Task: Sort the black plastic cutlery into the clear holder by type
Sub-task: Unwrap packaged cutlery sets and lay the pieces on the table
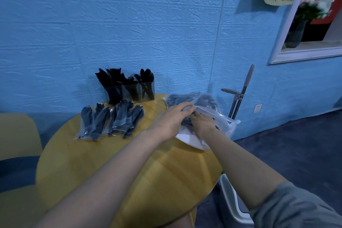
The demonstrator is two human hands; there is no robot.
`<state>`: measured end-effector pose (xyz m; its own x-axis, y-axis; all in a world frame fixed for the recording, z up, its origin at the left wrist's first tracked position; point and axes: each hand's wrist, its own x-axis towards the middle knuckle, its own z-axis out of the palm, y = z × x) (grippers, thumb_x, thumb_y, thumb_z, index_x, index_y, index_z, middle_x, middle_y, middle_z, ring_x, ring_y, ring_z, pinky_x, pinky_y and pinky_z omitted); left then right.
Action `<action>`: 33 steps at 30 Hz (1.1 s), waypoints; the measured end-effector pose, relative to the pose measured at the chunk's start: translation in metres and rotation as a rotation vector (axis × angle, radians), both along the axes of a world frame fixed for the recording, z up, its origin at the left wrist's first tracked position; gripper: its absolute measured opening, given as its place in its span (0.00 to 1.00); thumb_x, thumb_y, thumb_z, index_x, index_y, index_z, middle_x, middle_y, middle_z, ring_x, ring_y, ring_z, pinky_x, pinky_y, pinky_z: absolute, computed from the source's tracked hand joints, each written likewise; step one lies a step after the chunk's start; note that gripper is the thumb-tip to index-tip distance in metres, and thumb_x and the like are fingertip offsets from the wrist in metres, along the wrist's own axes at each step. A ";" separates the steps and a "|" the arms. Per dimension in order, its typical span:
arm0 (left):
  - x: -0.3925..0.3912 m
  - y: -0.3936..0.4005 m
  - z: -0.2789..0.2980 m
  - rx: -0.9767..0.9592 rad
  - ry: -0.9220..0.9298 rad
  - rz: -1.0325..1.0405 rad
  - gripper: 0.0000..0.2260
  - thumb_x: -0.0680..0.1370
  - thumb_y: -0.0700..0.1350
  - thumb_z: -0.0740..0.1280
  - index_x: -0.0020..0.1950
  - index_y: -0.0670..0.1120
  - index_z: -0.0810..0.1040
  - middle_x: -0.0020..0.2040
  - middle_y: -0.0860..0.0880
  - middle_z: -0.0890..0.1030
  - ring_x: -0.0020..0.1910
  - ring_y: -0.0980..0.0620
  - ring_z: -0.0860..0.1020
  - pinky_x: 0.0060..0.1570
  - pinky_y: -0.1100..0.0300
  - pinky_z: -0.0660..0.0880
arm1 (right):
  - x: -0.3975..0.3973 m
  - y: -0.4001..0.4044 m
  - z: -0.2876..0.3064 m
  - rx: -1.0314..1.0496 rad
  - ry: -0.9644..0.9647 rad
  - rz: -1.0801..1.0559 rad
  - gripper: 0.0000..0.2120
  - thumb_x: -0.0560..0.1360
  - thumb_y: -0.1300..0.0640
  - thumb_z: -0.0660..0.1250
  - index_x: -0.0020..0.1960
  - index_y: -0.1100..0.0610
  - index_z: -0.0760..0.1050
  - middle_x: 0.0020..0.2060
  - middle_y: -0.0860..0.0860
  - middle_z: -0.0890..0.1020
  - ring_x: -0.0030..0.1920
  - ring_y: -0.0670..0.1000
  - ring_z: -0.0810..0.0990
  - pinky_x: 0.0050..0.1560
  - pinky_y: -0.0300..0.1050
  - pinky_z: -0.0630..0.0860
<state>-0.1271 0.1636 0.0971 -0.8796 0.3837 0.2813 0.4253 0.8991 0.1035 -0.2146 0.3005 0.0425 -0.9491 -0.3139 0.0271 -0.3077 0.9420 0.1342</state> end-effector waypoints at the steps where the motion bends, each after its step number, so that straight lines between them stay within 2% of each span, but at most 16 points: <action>1: 0.001 -0.001 0.001 0.003 -0.011 0.008 0.34 0.76 0.28 0.56 0.77 0.55 0.56 0.76 0.59 0.55 0.70 0.54 0.63 0.42 0.64 0.64 | 0.002 0.002 0.000 0.001 0.025 0.021 0.19 0.77 0.60 0.62 0.67 0.56 0.67 0.66 0.52 0.72 0.65 0.55 0.71 0.55 0.47 0.71; 3: 0.003 -0.004 0.002 0.010 -0.034 0.029 0.36 0.75 0.26 0.56 0.77 0.55 0.56 0.76 0.59 0.55 0.70 0.54 0.63 0.41 0.64 0.64 | 0.012 0.008 0.001 -0.040 0.078 0.058 0.12 0.78 0.60 0.59 0.61 0.56 0.70 0.60 0.52 0.74 0.60 0.56 0.73 0.48 0.45 0.68; 6: 0.004 -0.006 0.003 0.047 -0.068 0.046 0.36 0.75 0.25 0.55 0.77 0.54 0.57 0.76 0.58 0.57 0.70 0.53 0.64 0.45 0.57 0.73 | 0.028 0.023 -0.004 -0.169 0.189 0.114 0.11 0.78 0.60 0.58 0.58 0.57 0.72 0.56 0.53 0.75 0.54 0.56 0.76 0.43 0.47 0.69; 9: 0.006 -0.008 0.001 0.081 -0.093 0.049 0.36 0.74 0.24 0.54 0.76 0.54 0.59 0.76 0.58 0.57 0.71 0.53 0.63 0.50 0.54 0.75 | 0.043 0.035 -0.008 -0.329 0.174 0.123 0.12 0.78 0.60 0.59 0.60 0.59 0.74 0.56 0.53 0.76 0.52 0.57 0.77 0.45 0.50 0.75; 13: 0.008 -0.009 -0.002 0.161 -0.126 0.044 0.34 0.75 0.25 0.54 0.75 0.54 0.61 0.75 0.58 0.59 0.72 0.53 0.62 0.57 0.54 0.74 | 0.070 0.050 -0.005 -0.554 0.220 0.270 0.12 0.77 0.62 0.64 0.60 0.60 0.77 0.55 0.54 0.78 0.53 0.58 0.78 0.51 0.53 0.76; 15: 0.009 -0.012 -0.004 0.258 -0.158 0.036 0.31 0.76 0.27 0.56 0.74 0.53 0.64 0.75 0.56 0.61 0.72 0.54 0.62 0.62 0.61 0.68 | 0.084 0.055 -0.002 -0.643 0.272 0.352 0.11 0.76 0.64 0.66 0.58 0.62 0.78 0.53 0.55 0.80 0.51 0.57 0.79 0.51 0.48 0.76; 17: 0.013 -0.017 -0.004 0.372 -0.218 -0.009 0.27 0.77 0.30 0.59 0.72 0.52 0.67 0.73 0.54 0.65 0.72 0.54 0.62 0.64 0.65 0.60 | 0.093 0.056 0.006 -0.724 0.333 0.397 0.10 0.75 0.65 0.67 0.56 0.64 0.78 0.49 0.53 0.80 0.47 0.53 0.79 0.48 0.38 0.72; 18: 0.015 -0.020 -0.004 0.462 -0.261 -0.032 0.25 0.77 0.31 0.61 0.71 0.52 0.69 0.72 0.53 0.68 0.72 0.54 0.63 0.65 0.64 0.60 | 0.097 0.055 0.012 -0.757 0.345 0.408 0.09 0.75 0.65 0.67 0.55 0.64 0.78 0.47 0.50 0.78 0.45 0.49 0.77 0.46 0.33 0.70; 21: 0.025 -0.027 0.005 0.752 -0.339 -0.005 0.22 0.77 0.38 0.67 0.69 0.50 0.72 0.69 0.53 0.71 0.69 0.54 0.68 0.65 0.59 0.64 | 0.104 0.043 0.037 -0.846 0.337 0.436 0.06 0.76 0.63 0.67 0.52 0.63 0.78 0.41 0.46 0.74 0.40 0.42 0.70 0.42 0.30 0.66; 23: 0.029 -0.032 0.014 0.848 -0.322 0.011 0.21 0.75 0.42 0.70 0.68 0.50 0.73 0.68 0.54 0.72 0.68 0.55 0.69 0.67 0.56 0.63 | 0.108 0.030 0.058 -0.920 0.300 0.429 0.01 0.76 0.63 0.67 0.46 0.59 0.76 0.36 0.45 0.72 0.38 0.40 0.70 0.40 0.29 0.65; 24: 0.032 -0.035 0.018 0.901 -0.313 -0.010 0.20 0.75 0.43 0.71 0.66 0.49 0.74 0.66 0.53 0.74 0.67 0.55 0.70 0.68 0.55 0.64 | 0.109 0.021 0.068 -0.944 0.282 0.418 0.04 0.75 0.63 0.68 0.43 0.56 0.74 0.34 0.44 0.71 0.37 0.39 0.71 0.39 0.29 0.65; 25: 0.035 -0.038 0.022 0.976 -0.316 -0.042 0.17 0.75 0.43 0.71 0.63 0.48 0.76 0.64 0.51 0.76 0.66 0.54 0.72 0.67 0.55 0.67 | 0.110 0.013 0.078 -0.950 0.265 0.426 0.05 0.75 0.63 0.68 0.42 0.55 0.74 0.34 0.43 0.70 0.36 0.39 0.71 0.38 0.29 0.65; 27: 0.040 -0.043 0.031 1.169 -0.348 -0.104 0.09 0.75 0.42 0.69 0.55 0.49 0.78 0.57 0.52 0.79 0.60 0.54 0.76 0.61 0.56 0.73 | 0.106 -0.006 0.092 -0.951 0.218 0.427 0.01 0.74 0.63 0.68 0.45 0.59 0.77 0.34 0.45 0.71 0.36 0.42 0.71 0.38 0.29 0.65; 28: 0.040 -0.045 0.034 1.256 -0.345 -0.119 0.07 0.76 0.41 0.68 0.53 0.48 0.77 0.54 0.52 0.80 0.57 0.54 0.78 0.57 0.57 0.76 | 0.103 -0.016 0.098 -0.941 0.217 0.421 0.03 0.74 0.63 0.68 0.48 0.61 0.78 0.35 0.46 0.72 0.36 0.44 0.70 0.38 0.28 0.65; 30: 0.038 -0.051 0.039 1.395 -0.294 -0.095 0.08 0.77 0.40 0.67 0.56 0.43 0.76 0.53 0.48 0.80 0.51 0.52 0.79 0.49 0.60 0.79 | 0.095 -0.041 0.109 -0.884 0.247 0.454 0.09 0.74 0.64 0.67 0.54 0.62 0.79 0.40 0.51 0.75 0.41 0.49 0.71 0.40 0.29 0.64; 33: 0.031 -0.069 0.043 1.554 -0.162 0.069 0.11 0.78 0.41 0.67 0.58 0.39 0.75 0.50 0.43 0.80 0.44 0.51 0.80 0.42 0.63 0.80 | 0.080 -0.079 0.116 -0.784 0.247 0.509 0.12 0.75 0.60 0.66 0.58 0.60 0.77 0.48 0.56 0.78 0.51 0.56 0.76 0.50 0.45 0.70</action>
